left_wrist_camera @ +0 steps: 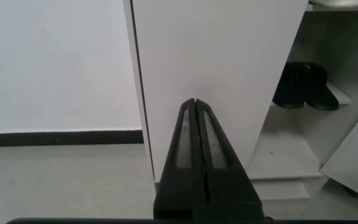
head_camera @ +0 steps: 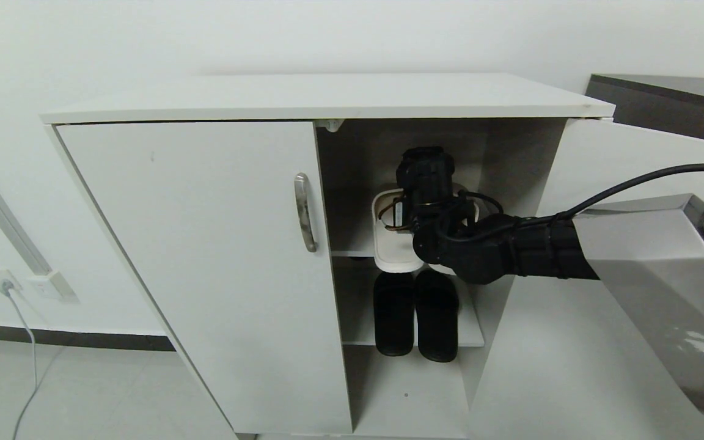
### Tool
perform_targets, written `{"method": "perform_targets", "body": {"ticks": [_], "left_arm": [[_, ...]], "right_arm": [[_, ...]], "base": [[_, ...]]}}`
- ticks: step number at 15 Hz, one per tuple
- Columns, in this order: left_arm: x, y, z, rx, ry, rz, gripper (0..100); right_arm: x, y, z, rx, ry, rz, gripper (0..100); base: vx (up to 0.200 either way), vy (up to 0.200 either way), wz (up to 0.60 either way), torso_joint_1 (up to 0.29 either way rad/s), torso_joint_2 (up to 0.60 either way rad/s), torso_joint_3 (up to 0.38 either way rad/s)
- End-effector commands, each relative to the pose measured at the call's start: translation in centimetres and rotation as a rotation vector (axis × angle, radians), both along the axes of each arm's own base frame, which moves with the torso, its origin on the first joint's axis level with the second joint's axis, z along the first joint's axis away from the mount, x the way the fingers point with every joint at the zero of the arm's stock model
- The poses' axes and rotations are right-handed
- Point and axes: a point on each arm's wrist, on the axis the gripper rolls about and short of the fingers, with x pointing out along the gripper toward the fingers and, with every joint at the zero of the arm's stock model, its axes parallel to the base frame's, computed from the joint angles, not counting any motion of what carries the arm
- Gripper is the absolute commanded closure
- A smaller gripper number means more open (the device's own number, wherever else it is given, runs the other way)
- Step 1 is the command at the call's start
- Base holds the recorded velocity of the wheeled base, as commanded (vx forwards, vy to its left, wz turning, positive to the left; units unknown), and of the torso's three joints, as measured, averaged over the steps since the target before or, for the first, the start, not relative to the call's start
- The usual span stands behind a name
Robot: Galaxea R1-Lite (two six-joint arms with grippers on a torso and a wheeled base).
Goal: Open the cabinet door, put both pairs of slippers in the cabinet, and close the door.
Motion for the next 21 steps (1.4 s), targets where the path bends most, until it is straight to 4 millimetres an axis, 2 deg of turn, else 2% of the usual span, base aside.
{"method": "perform_targets", "body": {"ticks": [1, 6, 7, 11, 15, 16, 17, 18, 20, 21], "left_arm": [[0.0, 0.0, 0.0, -0.001, 0.001, 0.0, 100], [0.0, 0.0, 0.0, -0.001, 0.001, 0.0, 100], [0.0, 0.0, 0.0, -0.001, 0.001, 0.0, 100], [0.0, 0.0, 0.0, -0.001, 0.001, 0.0, 100], [0.0, 0.0, 0.0, -0.001, 0.001, 0.0, 100], [0.0, 0.0, 0.0, -0.001, 0.001, 0.0, 100], [0.0, 0.0, 0.0, -0.001, 0.001, 0.0, 100], [0.0, 0.0, 0.0, -0.001, 0.001, 0.0, 100], [0.0, 0.0, 0.0, -0.001, 0.001, 0.0, 100], [0.0, 0.0, 0.0, -0.001, 0.001, 0.0, 100]], "right_arm": [[0.0, 0.0, 0.1, 0.001, 0.0, 0.0, 100], [0.0, 0.0, -0.1, -0.003, 0.004, 0.0, 100], [-0.1, 0.0, 0.0, -0.002, 0.003, 0.001, 0], [-1.0, -0.1, 0.5, -0.006, 0.01, 0.012, 0], [-5.6, -1.1, 2.5, -0.015, 0.025, 0.06, 0], [-5.7, -1.2, 2.6, -0.016, 0.027, 0.062, 0], [-8.1, -1.7, 3.4, -0.012, 0.025, 0.092, 0], [-8.9, -1.9, 3.5, -0.012, 0.025, 0.104, 0], [-12.3, -2.6, 3.7, -0.005, 0.018, 0.159, 0], [-13.0, -2.8, 3.8, -0.004, 0.017, 0.17, 0]], "base": [[0.0, 0.0, 0.0, 0.0, 0.0, 0.0], [0.0, 0.0, 0.0, 0.0, 0.0, 0.0], [0.0, 0.0, 0.0, 0.0, 0.0, 0.0], [0.0, 0.0, 0.0, 0.0, 0.0, 0.0], [0.0, 0.0, 0.0, 0.0, 0.0, 0.0], [0.0, 0.0, 0.0, 0.0, 0.0, 0.0], [0.0, 0.0, 0.0, 0.0, 0.0, 0.0], [0.0, 0.0, 0.0, 0.0, 0.0, 0.0], [0.0, 0.0, 0.0, 0.0, 0.0, 0.0], [0.0, 0.0, 0.0, 0.0, 0.0, 0.0]]}}
